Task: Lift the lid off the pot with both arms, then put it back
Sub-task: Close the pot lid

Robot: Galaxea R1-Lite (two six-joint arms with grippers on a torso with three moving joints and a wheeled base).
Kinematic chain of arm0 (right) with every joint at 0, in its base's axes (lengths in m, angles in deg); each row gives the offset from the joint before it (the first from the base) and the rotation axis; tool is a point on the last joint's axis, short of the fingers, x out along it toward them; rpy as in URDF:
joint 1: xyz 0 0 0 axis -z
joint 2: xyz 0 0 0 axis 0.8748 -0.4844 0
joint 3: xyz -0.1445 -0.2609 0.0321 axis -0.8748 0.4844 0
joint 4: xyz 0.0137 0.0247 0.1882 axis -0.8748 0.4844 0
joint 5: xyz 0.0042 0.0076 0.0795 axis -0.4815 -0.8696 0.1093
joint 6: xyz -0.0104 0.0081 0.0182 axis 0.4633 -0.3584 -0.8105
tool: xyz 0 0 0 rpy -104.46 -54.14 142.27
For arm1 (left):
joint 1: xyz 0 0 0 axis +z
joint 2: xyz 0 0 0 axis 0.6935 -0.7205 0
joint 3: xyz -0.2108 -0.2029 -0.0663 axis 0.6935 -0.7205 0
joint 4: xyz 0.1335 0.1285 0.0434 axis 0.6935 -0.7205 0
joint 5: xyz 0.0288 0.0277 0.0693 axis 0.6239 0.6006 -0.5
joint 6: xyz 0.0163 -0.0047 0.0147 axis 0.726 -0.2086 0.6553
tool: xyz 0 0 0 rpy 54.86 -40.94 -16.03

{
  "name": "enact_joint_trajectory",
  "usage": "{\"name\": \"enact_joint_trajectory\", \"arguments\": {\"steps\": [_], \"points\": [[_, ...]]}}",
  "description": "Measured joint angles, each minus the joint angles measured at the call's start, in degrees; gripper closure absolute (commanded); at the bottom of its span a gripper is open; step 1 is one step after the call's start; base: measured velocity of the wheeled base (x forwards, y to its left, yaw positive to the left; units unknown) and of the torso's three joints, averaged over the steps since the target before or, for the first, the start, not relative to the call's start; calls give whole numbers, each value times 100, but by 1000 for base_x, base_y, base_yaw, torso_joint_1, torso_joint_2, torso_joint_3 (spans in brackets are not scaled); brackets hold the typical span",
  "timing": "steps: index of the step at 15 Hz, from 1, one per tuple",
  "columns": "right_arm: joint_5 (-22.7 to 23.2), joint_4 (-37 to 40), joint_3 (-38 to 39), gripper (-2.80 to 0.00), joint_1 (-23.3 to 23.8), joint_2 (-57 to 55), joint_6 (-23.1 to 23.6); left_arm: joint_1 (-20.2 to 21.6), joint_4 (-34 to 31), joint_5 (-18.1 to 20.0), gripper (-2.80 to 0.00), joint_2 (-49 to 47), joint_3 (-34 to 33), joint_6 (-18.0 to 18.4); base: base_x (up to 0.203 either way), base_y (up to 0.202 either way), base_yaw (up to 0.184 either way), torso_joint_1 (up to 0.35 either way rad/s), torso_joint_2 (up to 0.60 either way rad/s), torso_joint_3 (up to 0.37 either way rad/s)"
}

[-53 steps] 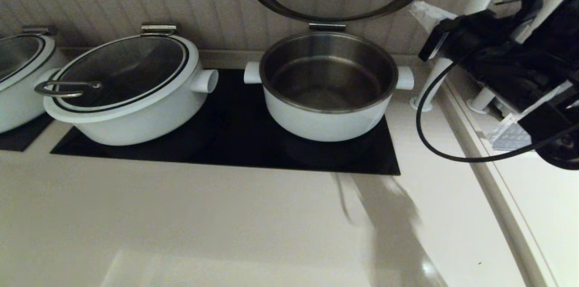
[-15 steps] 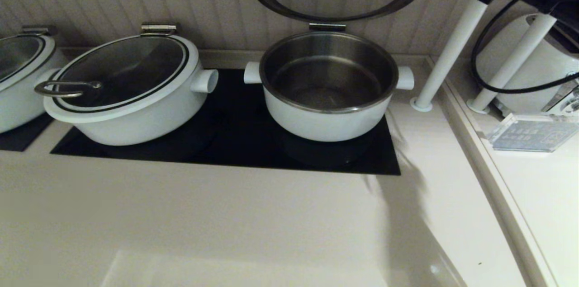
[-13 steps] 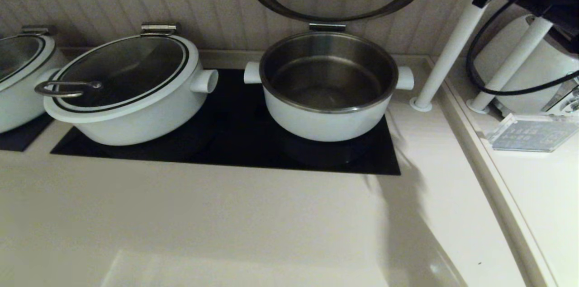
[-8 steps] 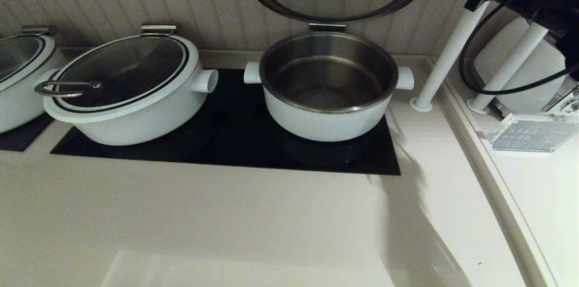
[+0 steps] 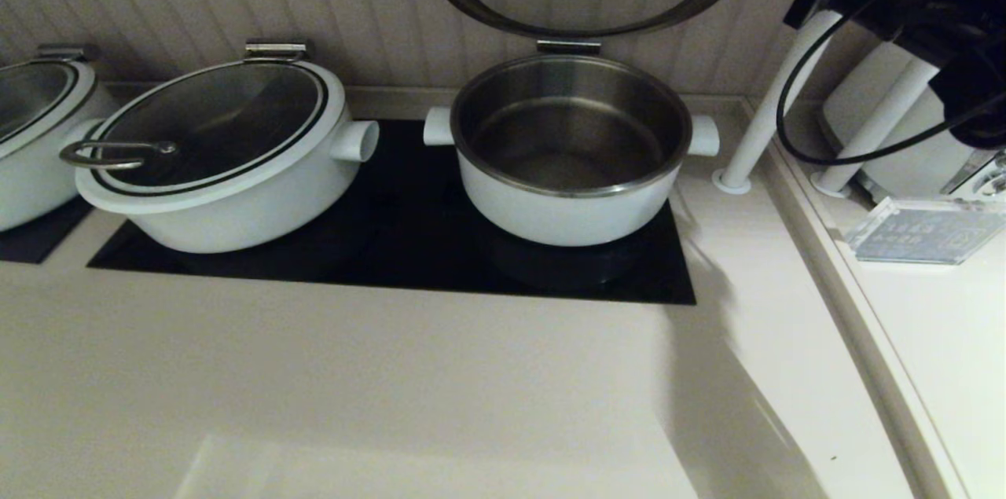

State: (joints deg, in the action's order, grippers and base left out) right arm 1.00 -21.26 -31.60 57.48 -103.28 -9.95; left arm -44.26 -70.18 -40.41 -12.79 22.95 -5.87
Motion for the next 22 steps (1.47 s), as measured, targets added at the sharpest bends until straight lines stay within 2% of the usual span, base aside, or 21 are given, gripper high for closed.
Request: {"name": "enact_joint_trajectory", "arguments": {"steps": [8,15,22], "points": [[6,-108,43,0,-193,-81,1,0,0,2,0,0,0,0,0,0,0,0,0,0],[33,-105,59,0,-205,-70,-8,2,0,5,0,0,0,0,0,0,0,0,0,0],[95,-416,338,0,-210,-28,-17,0,0,0,0,0,0,0,0,0,0,0,0,0]]}}
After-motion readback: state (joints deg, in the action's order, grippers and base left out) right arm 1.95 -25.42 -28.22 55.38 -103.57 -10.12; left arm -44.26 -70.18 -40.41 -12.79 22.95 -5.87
